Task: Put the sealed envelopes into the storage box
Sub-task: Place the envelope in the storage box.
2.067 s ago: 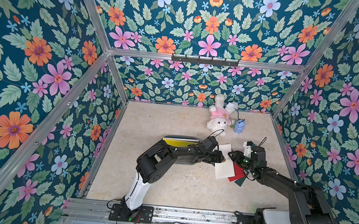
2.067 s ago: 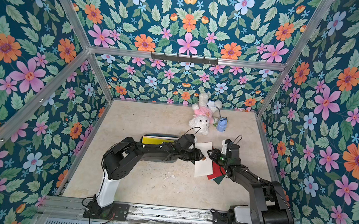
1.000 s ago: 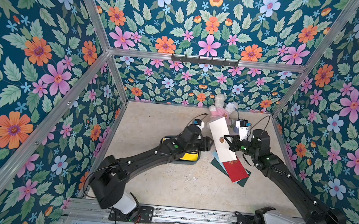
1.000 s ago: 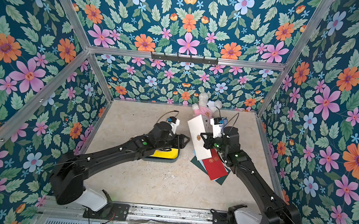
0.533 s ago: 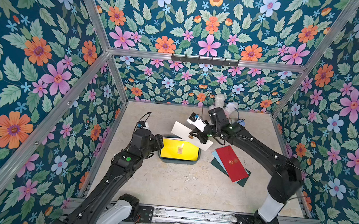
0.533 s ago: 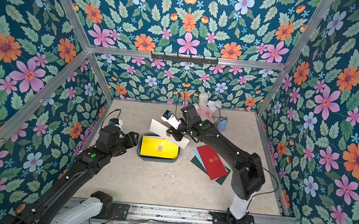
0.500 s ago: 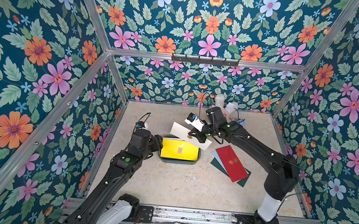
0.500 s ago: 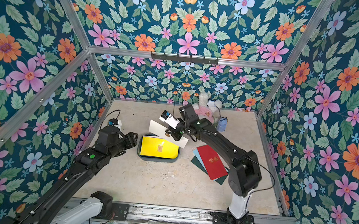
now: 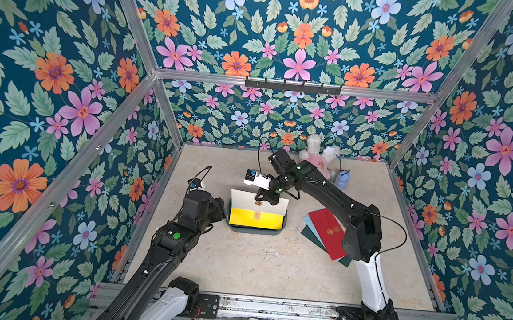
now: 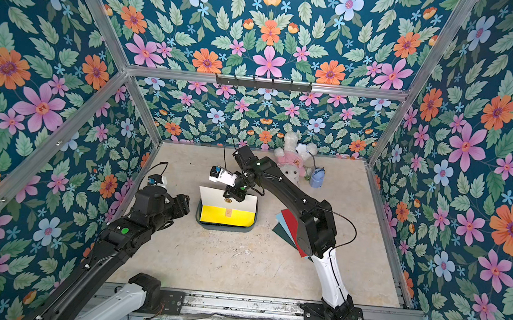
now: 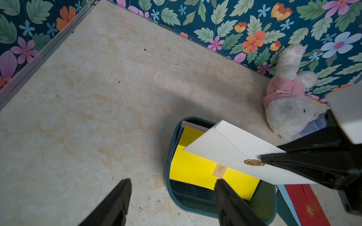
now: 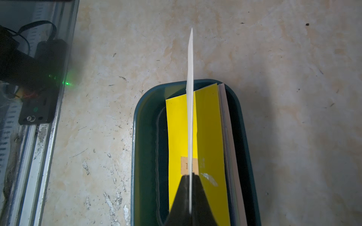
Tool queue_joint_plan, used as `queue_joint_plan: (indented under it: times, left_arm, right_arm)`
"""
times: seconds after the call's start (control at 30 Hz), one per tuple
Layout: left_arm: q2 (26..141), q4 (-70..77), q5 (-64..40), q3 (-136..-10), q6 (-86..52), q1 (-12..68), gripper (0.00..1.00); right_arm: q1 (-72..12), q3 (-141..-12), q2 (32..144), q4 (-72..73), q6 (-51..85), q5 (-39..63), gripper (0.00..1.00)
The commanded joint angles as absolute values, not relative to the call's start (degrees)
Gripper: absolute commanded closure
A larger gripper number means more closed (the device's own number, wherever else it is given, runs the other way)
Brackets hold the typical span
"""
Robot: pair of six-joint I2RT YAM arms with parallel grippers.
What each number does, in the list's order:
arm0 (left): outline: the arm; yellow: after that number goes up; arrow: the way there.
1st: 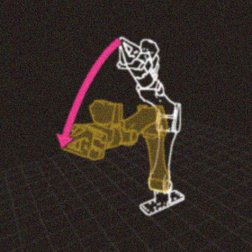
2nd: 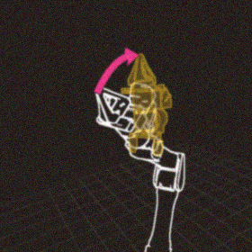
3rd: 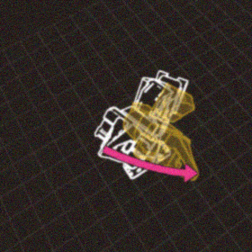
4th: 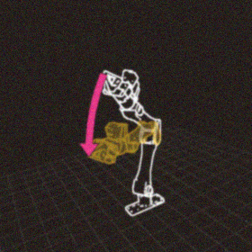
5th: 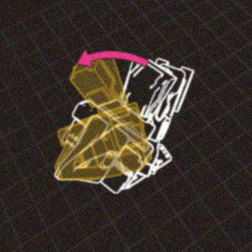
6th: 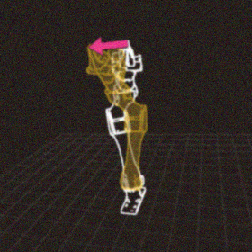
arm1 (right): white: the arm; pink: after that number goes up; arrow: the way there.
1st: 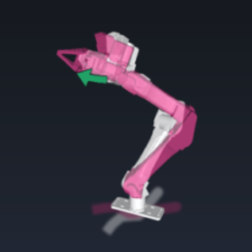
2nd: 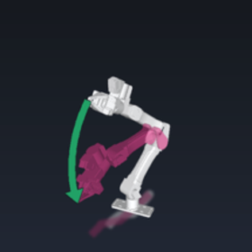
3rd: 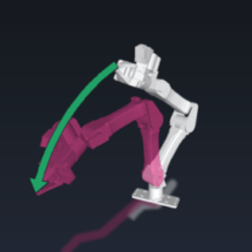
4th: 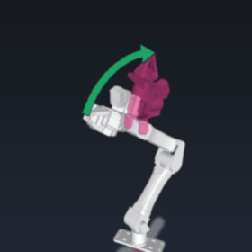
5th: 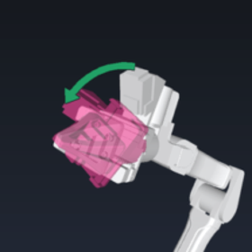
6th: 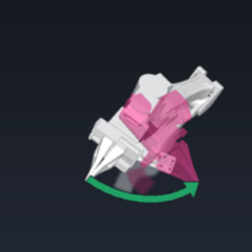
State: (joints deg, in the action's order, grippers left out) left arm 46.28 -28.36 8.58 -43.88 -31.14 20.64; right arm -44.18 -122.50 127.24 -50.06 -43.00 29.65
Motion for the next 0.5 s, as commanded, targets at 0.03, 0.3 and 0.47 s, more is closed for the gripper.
queue_joint_plan:
  times: [0.03,0.3,0.47]
  left_arm:
    - [46.38,-28.66,8.99,-44.31,-30.29,20.57,0.27]
    - [46.83,-28.49,8.44,-43.99,-30.30,20.63,0.27]
    - [47.10,-28.36,8.09,-43.95,-30.27,20.57,0.26]
  right_arm:
    - [-44.58,-125.14,129.17,-53.45,-44.56,31.51,1.00]
    - [-45.18,-124.73,131.46,-53.02,-45.91,31.07,1.00]
    - [-45.22,-123.95,132.18,-52.58,-46.06,30.91,1.00]
